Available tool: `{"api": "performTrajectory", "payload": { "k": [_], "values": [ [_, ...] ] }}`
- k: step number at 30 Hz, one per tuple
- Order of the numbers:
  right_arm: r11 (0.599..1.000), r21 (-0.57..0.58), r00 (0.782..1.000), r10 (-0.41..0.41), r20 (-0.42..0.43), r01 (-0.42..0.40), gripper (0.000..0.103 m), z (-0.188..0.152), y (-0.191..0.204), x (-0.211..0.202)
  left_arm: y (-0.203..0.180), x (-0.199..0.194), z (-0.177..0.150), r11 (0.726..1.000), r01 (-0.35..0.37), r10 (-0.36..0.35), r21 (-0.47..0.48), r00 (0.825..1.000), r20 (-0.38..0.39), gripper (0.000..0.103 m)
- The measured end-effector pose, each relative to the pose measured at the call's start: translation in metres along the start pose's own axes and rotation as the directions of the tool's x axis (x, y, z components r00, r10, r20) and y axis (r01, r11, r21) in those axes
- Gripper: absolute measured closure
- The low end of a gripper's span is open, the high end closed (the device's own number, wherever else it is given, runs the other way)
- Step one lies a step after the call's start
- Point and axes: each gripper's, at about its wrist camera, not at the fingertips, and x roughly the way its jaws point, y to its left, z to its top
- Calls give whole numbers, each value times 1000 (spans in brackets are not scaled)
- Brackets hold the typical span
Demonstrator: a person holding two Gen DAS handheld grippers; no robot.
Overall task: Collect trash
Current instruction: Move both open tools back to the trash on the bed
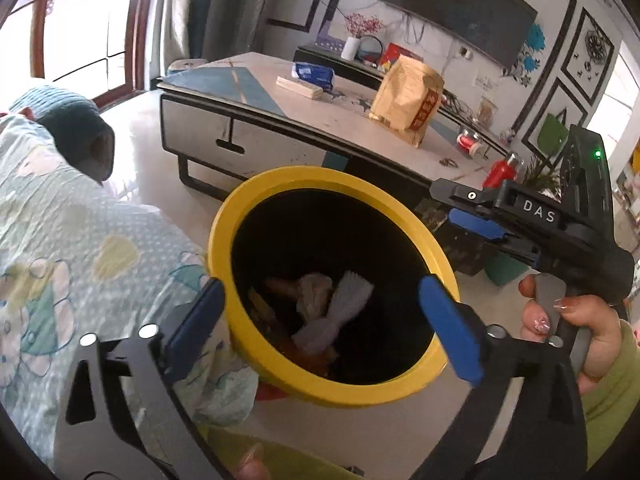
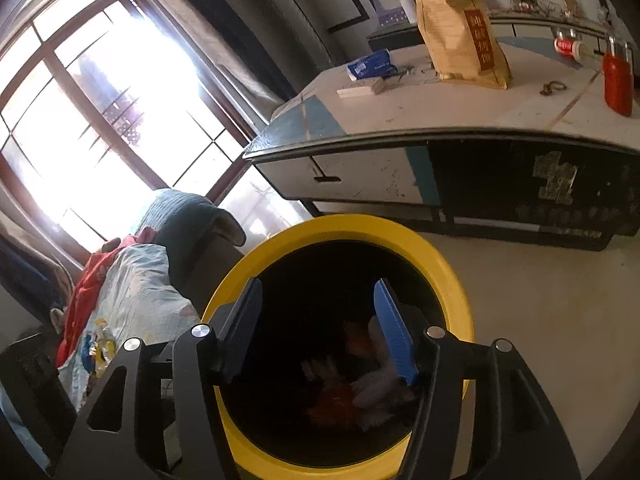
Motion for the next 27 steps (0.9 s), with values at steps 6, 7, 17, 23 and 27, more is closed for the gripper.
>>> {"api": "performTrajectory", "payload": {
  "k": [6, 7, 17, 23, 27],
  "values": [
    [998, -58, 1000, -14, 27, 15, 40, 0, 16, -6, 5, -19, 1, 1000, -25, 26, -18, 999, 45, 11],
    [997, -71, 999, -16, 32, 18, 40, 0, 19, -7, 7, -24, 1, 999, -33, 34, -20, 998, 58, 11],
    [981, -191, 995, -16, 95, 34, 34, -5, 56, -21, 25, -69, 3, 993, -103, 112, -58, 979, 169, 11],
    [971, -241, 994, 24, 106, 2, 32, -10, 76, -27, 40, -92, 2, 984, -156, 171, -88, 962, 211, 11],
    [959, -282, 993, 44, 110, -12, 31, -16, 93, -31, 51, -107, 0, 977, -179, 202, -114, 950, 237, 11]
  ]
}}
